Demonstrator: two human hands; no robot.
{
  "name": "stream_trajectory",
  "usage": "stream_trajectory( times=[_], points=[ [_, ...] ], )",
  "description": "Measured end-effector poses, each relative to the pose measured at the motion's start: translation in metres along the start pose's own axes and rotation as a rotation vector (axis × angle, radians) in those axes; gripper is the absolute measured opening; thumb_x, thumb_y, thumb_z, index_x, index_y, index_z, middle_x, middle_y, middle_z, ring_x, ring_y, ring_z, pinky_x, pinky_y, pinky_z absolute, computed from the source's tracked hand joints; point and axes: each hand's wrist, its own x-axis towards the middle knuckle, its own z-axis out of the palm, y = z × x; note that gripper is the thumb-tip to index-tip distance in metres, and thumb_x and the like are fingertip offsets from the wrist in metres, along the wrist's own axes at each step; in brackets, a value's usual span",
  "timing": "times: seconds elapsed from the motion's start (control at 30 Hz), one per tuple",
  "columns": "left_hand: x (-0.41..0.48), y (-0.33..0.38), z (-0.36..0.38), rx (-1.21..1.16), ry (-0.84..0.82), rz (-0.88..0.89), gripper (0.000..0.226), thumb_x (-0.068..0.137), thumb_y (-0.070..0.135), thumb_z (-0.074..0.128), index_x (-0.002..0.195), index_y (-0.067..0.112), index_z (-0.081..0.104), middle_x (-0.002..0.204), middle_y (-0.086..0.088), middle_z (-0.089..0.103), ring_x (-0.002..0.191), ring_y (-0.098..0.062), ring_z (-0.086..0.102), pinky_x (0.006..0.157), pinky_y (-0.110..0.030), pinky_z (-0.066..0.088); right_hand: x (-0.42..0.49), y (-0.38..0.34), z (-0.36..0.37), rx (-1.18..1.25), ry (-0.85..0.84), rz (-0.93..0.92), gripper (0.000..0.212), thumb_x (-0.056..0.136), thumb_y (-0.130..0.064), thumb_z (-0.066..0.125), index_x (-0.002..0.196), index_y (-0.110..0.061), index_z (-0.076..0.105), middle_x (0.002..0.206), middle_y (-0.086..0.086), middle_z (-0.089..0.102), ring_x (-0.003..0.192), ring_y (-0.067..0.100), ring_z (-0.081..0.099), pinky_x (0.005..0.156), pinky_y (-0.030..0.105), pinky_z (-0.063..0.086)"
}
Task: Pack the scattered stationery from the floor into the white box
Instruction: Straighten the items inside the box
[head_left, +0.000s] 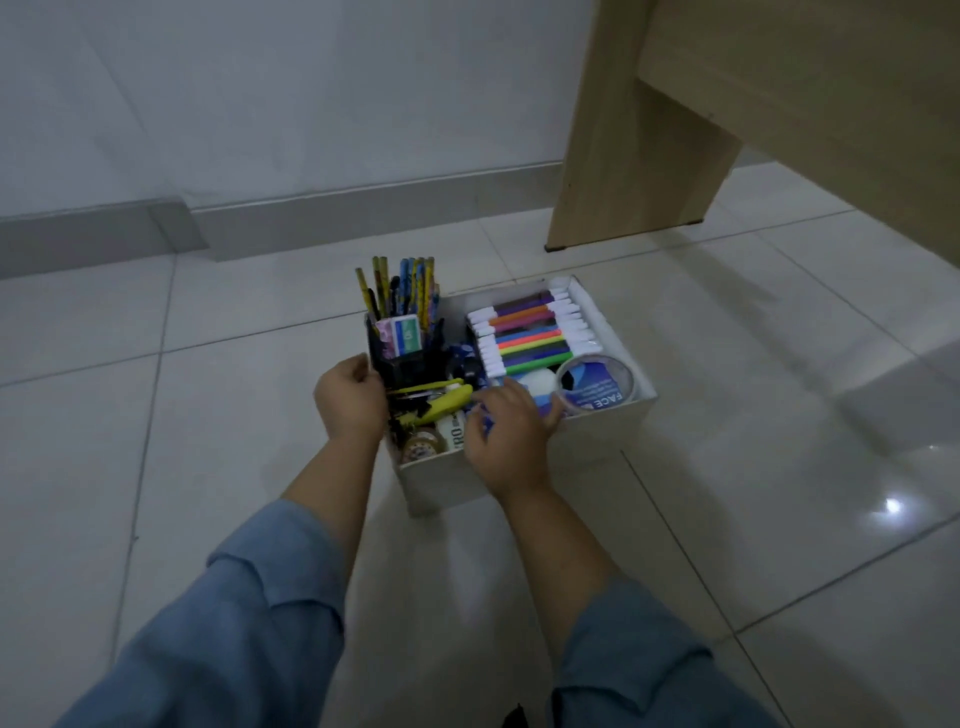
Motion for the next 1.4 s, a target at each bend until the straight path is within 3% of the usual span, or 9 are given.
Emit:
stream_trajectory(
  times=[0.13, 0.23, 0.4, 0.5, 0.6, 0.77, 1.0, 1.23, 1.4],
  points=[
    [0.002, -0.008, -0.015, -0.106, 0.036, -0.048, 0.031, 0.091, 0.006, 0.051, 0.119, -0.003, 0.061, 0.119, -0.020, 0.064, 0.110, -0.028, 0.060, 0.095, -0.030, 0.045, 0.010, -0.008, 0.010, 0.060, -0.161, -0.048, 0.026, 0.092, -0.020, 0.051, 0.115, -0.015, 0.062, 0.127, 0.002, 0.058, 0.139, 0.017, 0.032, 0.114, 0.048, -0.006],
    [-0.032, -0.019, -0.007, -0.134, 0.040, -0.001, 0.034, 0.096, 0.011, 0.041, 0.125, 0.003, 0.056, 0.124, -0.016, 0.062, 0.111, -0.026, 0.058, 0.093, -0.030, 0.046, 0.008, -0.001, 0.005, 0.107, -0.181, -0.123, 0.031, 0.093, -0.026, 0.047, 0.119, -0.016, 0.059, 0.131, 0.001, 0.054, 0.141, 0.018, 0.027, 0.114, 0.047, -0.002],
    [-0.089, -0.034, 0.008, -0.117, 0.050, 0.091, 0.052, 0.099, 0.029, 0.036, 0.146, 0.009, 0.024, 0.152, -0.009, 0.032, 0.140, -0.020, 0.030, 0.110, -0.022, 0.023, -0.014, 0.027, 0.003, -0.116, -0.034, -0.161, 0.045, 0.093, -0.043, 0.039, 0.131, -0.023, 0.053, 0.151, 0.005, 0.037, 0.146, 0.022, 0.006, 0.114, 0.055, -0.005],
    [-0.083, -0.035, 0.005, -0.064, -0.001, 0.192, 0.076, 0.088, 0.035, 0.058, 0.147, 0.009, 0.019, 0.151, -0.008, 0.030, 0.136, -0.008, 0.026, 0.106, -0.011, 0.018, -0.011, 0.042, 0.000, -0.199, -0.021, -0.100, 0.059, 0.089, -0.061, 0.029, 0.141, -0.035, 0.037, 0.159, 0.002, 0.012, 0.143, 0.025, -0.014, 0.109, 0.055, -0.010],
    [-0.079, -0.030, 0.010, -0.045, -0.028, 0.276, 0.090, 0.077, 0.036, 0.070, 0.147, 0.011, 0.020, 0.141, 0.002, 0.032, 0.124, 0.009, 0.023, 0.099, 0.005, 0.017, 0.003, 0.052, -0.001, -0.238, -0.039, -0.127, 0.065, 0.086, -0.065, 0.025, 0.144, -0.037, 0.030, 0.160, 0.003, 0.011, 0.142, 0.029, -0.016, 0.109, 0.057, -0.010],
    [-0.052, -0.016, 0.038, 0.012, -0.163, 0.255, 0.099, 0.077, 0.035, 0.070, 0.149, 0.011, 0.008, 0.155, -0.011, 0.019, 0.143, -0.021, 0.022, 0.117, -0.042, 0.027, 0.048, 0.072, -0.002, -0.296, -0.031, -0.146, 0.066, 0.086, -0.064, 0.023, 0.145, -0.035, 0.029, 0.159, 0.005, 0.013, 0.144, 0.028, -0.011, 0.107, 0.057, -0.012],
    [-0.016, 0.010, 0.078, 0.390, -0.124, 0.143, 0.107, 0.078, 0.057, 0.058, 0.149, 0.009, -0.006, 0.160, -0.007, 0.004, 0.146, -0.022, 0.016, 0.118, -0.045, 0.015, 0.130, 0.111, -0.022, -0.379, -0.125, -0.156, 0.085, 0.076, -0.079, 0.019, 0.148, -0.033, 0.018, 0.160, 0.009, 0.010, 0.146, 0.032, -0.007, 0.112, 0.051, -0.010],
    [-0.014, 0.034, 0.089, 0.657, -0.206, -0.123, 0.106, 0.079, 0.069, 0.044, 0.147, 0.017, -0.017, 0.159, -0.001, -0.014, 0.148, -0.019, -0.003, 0.114, -0.057, -0.003, 0.155, 0.116, -0.034, -0.316, -0.386, -0.145, 0.078, 0.081, -0.076, 0.029, 0.147, -0.042, 0.007, 0.161, 0.002, 0.001, 0.146, 0.028, -0.013, 0.113, 0.054, -0.012],
    [-0.003, 0.036, 0.093, 0.713, -0.203, -0.146, 0.103, 0.080, 0.070, 0.039, 0.147, 0.016, -0.017, 0.159, 0.000, -0.015, 0.147, -0.017, -0.007, 0.115, -0.055, -0.005, 0.168, 0.114, -0.027, -0.305, -0.448, -0.134, 0.078, 0.081, -0.077, 0.027, 0.146, -0.044, 0.000, 0.160, 0.000, -0.006, 0.145, 0.027, -0.018, 0.108, 0.051, -0.022]
  ],
)
